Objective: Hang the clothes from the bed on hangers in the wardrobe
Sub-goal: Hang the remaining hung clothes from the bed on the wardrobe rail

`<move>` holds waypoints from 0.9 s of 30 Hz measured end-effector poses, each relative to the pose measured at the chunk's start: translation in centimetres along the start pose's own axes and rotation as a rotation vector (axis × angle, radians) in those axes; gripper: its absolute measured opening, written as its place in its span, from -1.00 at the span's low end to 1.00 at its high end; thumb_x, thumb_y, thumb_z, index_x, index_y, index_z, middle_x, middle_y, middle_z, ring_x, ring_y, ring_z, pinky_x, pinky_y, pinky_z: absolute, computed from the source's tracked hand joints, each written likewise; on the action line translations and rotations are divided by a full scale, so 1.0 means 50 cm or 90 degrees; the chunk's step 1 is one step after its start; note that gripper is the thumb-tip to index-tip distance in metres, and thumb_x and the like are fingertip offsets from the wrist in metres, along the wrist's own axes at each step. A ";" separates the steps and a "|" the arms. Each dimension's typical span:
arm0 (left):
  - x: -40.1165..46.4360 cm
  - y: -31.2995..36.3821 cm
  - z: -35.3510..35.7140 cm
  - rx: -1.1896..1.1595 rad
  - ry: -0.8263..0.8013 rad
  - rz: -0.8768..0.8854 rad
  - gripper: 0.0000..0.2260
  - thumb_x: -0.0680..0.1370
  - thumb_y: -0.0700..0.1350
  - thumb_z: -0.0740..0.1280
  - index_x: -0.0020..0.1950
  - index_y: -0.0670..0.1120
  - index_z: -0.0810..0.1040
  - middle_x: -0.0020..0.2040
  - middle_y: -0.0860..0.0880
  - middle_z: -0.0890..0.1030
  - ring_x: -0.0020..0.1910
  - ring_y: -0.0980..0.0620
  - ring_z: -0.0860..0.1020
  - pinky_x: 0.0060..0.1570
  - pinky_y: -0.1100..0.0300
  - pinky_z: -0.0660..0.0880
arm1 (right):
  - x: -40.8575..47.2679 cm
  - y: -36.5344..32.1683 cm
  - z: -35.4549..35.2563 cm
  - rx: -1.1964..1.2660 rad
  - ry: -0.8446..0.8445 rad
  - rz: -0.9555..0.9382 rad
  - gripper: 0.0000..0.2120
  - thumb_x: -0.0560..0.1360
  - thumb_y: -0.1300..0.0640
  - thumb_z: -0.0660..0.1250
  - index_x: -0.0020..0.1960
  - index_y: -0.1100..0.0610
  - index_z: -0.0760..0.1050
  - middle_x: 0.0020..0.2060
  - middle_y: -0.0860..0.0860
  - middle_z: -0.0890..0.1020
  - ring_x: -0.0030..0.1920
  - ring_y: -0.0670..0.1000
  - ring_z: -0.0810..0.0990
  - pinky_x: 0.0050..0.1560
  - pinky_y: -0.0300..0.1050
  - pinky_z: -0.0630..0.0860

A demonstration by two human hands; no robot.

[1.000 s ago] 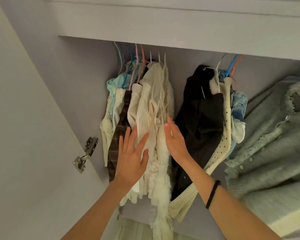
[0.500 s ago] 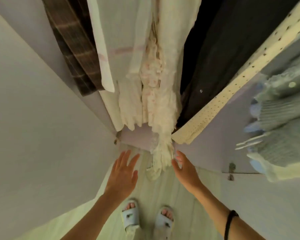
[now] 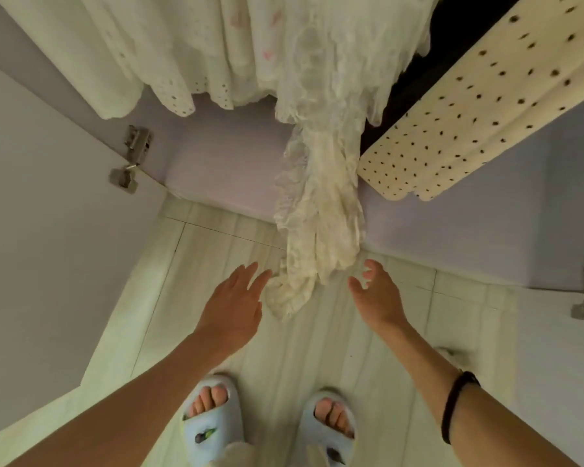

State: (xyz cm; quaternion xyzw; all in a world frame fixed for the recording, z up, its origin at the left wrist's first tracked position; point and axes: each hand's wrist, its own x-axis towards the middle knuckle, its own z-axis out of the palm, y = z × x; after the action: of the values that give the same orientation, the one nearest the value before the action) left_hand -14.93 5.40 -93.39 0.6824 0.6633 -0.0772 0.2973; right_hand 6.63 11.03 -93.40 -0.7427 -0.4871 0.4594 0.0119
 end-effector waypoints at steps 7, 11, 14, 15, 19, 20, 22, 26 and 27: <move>0.220 0.057 0.095 -0.410 0.188 -0.059 -0.24 0.53 -0.12 0.33 0.51 0.14 -0.13 0.47 -0.07 0.04 0.38 0.05 0.23 0.27 0.25 0.22 | 0.164 0.052 0.082 0.288 -0.040 0.130 -0.23 0.42 -0.16 0.37 0.49 0.05 0.11 0.40 0.00 0.32 0.33 0.03 0.38 0.30 -0.03 0.35; 0.275 0.086 0.104 -0.308 0.176 -0.036 -0.39 0.52 -0.19 0.33 0.48 0.08 0.13 0.22 -0.09 0.29 0.09 0.01 0.43 0.11 0.18 0.45 | 0.200 0.039 0.111 0.566 -0.169 0.217 -0.57 0.48 -0.02 0.35 0.29 0.10 0.41 0.23 0.03 0.51 0.18 -0.01 0.50 0.12 -0.06 0.51; 0.276 0.094 0.085 -0.307 0.228 -0.064 -0.79 0.55 -0.24 0.26 0.17 -0.12 0.52 -0.01 -0.08 0.47 -0.14 -0.05 0.50 -0.09 0.14 0.48 | 0.181 0.014 0.111 0.640 -0.071 0.217 -0.94 0.54 0.16 0.28 -0.03 0.12 0.52 0.10 0.15 0.59 0.10 0.08 0.58 -0.04 -0.16 0.56; 0.271 0.092 0.075 -0.320 0.244 -0.079 -0.85 0.56 -0.24 0.25 0.07 -0.15 0.57 -0.06 -0.06 0.48 -0.19 -0.02 0.49 -0.12 0.20 0.45 | 0.169 0.001 0.105 0.630 -0.038 0.211 -0.94 0.54 0.18 0.27 -0.09 0.10 0.52 0.08 0.14 0.59 0.09 0.09 0.59 -0.06 -0.17 0.57; 0.239 0.078 0.022 -0.377 0.250 -0.103 -0.90 0.55 -0.22 0.28 -0.01 -0.12 0.58 -0.04 -0.01 0.50 -0.15 0.10 0.49 -0.13 0.39 0.40 | 0.121 -0.064 0.060 0.551 0.048 0.147 -0.85 0.56 0.17 0.23 -0.18 0.17 0.45 -0.10 0.07 0.51 -0.04 0.05 0.55 -0.13 -0.21 0.61; 0.230 0.075 0.010 -0.391 0.243 -0.110 -0.91 0.55 -0.22 0.28 -0.01 -0.11 0.57 -0.01 -0.01 0.49 -0.11 0.10 0.50 -0.13 0.44 0.38 | 0.110 -0.084 0.048 0.549 0.050 0.121 -0.82 0.56 0.18 0.22 -0.20 0.21 0.40 -0.18 0.05 0.45 -0.10 0.03 0.51 -0.11 -0.20 0.61; 0.223 0.071 -0.007 -0.437 0.239 -0.121 -0.91 0.54 -0.23 0.28 -0.04 -0.11 0.57 0.00 -0.03 0.52 -0.10 0.12 0.49 -0.16 0.54 0.35 | 0.094 -0.136 0.023 0.548 0.050 0.039 -0.81 0.57 0.21 0.20 -0.22 0.20 0.34 -0.27 0.04 0.34 -0.19 -0.02 0.42 0.01 -0.14 0.59; 0.235 0.070 -0.019 -0.553 0.163 -0.215 -0.71 0.50 -0.24 0.35 0.19 -0.08 0.44 0.14 -0.01 0.48 -0.03 0.05 0.49 -0.12 0.42 0.39 | 0.106 -0.190 -0.008 0.466 0.095 -0.069 -0.81 0.56 0.19 0.21 -0.17 0.28 0.38 -0.28 0.08 0.38 -0.18 -0.01 0.43 0.09 -0.05 0.56; 0.238 0.070 -0.010 -0.601 0.129 -0.273 -0.63 0.48 -0.23 0.37 0.24 -0.08 0.38 0.18 -0.01 0.45 0.02 0.00 0.50 -0.03 0.29 0.44 | 0.118 -0.183 -0.008 0.418 0.133 -0.054 -0.79 0.56 0.16 0.21 -0.15 0.31 0.41 -0.27 0.07 0.43 -0.17 0.00 0.47 0.10 0.02 0.55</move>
State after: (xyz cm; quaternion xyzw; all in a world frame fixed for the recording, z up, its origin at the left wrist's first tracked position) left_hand -10.44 16.06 -97.87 0.3271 0.7760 0.2373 0.4843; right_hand 0.98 20.35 -92.87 -0.7212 -0.3399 0.5124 0.3189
